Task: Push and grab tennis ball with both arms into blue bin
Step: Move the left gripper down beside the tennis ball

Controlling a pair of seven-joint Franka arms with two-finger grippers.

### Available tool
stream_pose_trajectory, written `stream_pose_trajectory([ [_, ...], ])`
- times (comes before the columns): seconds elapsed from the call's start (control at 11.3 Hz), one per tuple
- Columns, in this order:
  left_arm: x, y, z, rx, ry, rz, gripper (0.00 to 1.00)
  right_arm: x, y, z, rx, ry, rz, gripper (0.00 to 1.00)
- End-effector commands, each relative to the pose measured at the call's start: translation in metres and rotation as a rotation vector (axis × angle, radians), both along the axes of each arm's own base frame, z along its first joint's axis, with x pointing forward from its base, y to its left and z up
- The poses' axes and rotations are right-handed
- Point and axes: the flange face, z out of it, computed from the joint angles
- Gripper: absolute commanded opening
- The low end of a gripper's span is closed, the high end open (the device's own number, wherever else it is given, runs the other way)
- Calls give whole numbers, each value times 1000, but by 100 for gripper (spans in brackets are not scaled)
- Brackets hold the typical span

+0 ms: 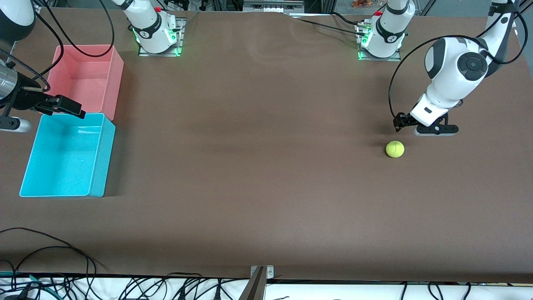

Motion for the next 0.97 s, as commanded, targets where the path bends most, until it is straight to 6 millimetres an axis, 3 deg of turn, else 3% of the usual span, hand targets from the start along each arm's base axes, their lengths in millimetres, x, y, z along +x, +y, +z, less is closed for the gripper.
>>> stream_pose_trajectory([
  [0.0,-3,4,-4,34,5,-306,19,3,1,6,21,-7,8,100],
  [0.09,-4,5,-7,35,17,-372,6,3,0,6,22,-5,8,100],
  [0.18,-4,5,-8,36,24,-411,0,3,1,5,22,-4,10,100],
  [0.53,-4,27,-9,47,55,-894,0,4,0,4,21,-5,6,100],
  [0.71,-3,32,-10,50,64,-1025,0,3,0,4,22,-4,8,100],
  [0.88,0,41,-27,40,80,-1053,0,5,1,1,22,-1,9,100],
])
